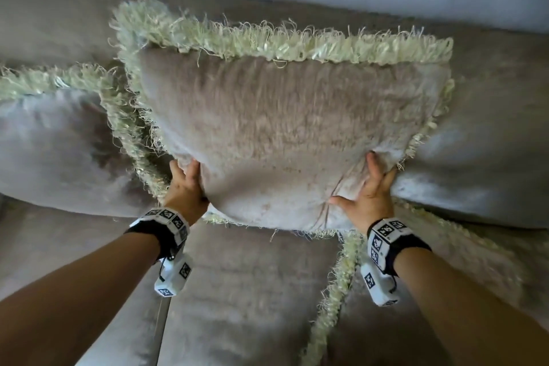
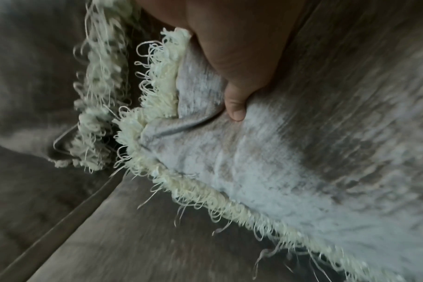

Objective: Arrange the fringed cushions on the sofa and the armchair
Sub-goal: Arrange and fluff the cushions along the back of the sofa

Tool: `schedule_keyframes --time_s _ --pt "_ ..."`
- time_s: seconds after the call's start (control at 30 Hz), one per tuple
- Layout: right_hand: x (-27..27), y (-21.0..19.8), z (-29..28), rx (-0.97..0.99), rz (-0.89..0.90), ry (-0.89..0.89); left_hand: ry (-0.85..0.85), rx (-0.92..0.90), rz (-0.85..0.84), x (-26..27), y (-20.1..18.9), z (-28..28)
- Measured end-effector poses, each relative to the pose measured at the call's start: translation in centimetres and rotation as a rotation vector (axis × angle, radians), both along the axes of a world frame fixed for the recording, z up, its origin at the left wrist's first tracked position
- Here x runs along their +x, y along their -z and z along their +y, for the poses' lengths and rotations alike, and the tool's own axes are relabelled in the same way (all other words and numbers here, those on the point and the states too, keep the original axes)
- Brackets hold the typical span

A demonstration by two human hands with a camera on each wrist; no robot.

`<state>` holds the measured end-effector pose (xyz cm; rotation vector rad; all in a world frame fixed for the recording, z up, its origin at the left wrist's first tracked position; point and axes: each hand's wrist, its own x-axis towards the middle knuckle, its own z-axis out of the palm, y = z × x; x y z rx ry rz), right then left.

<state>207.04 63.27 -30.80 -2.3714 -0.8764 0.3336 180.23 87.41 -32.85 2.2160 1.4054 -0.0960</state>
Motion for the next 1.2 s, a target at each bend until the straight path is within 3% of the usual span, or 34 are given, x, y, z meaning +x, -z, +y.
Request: schedule_keyframes --time_s 0.2,0.37,0.47,0.53,0.73,0.87,1.03,1.2 --pt "0.1 7.2 -1.6 -0.063 -0.033 -0.121 0.174 -0.032 0.211 -1.7 8.1 -1.4" --pt "-0.9 9.5 -3.3 -0.073 0.017 -0.166 0.222 -0.081 0.298 -3.7 10.6 -1.4" --pt "-0.5 8.8 -3.8 -0.077 0.001 -0.202 0.225 -0.081 0.189 -4.0 9.1 -1.1" --pt "-0.1 8.3 -4.4 -0.079 -0.018 -0.220 0.207 0.034 0.078 -4.8 7.5 -1.8" --pt "0.0 6.3 -7.1 -0.140 -0.001 -0.032 0.132 0.248 -0.096 -7.3 3.5 -4.2" --pt "-0.6 4.6 -6.7 0.038 0.049 -0.026 0.175 0.318 -0.167 -5.9 1.9 -4.8" --pt "-0.4 3.2 -2.4 0.200 0.394 0.120 0.184 0.110 -0.161 -3.9 2.2 -3.7" --pt "0.7 3.8 -0.9 0.083 0.442 0.235 0.192 0.064 -0.030 -2.7 2.3 -3.6"
